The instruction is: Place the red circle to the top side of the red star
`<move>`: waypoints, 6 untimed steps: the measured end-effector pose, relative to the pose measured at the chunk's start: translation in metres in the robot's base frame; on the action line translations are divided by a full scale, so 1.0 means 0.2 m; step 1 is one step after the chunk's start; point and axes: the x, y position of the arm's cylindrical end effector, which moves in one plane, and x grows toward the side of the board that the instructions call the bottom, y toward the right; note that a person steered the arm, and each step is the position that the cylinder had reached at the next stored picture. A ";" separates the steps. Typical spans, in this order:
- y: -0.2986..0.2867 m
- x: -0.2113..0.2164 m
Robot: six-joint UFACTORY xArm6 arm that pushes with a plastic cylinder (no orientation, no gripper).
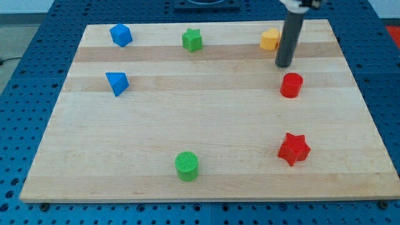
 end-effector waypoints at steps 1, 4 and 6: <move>-0.06 0.19; 0.32 0.42; 0.29 0.63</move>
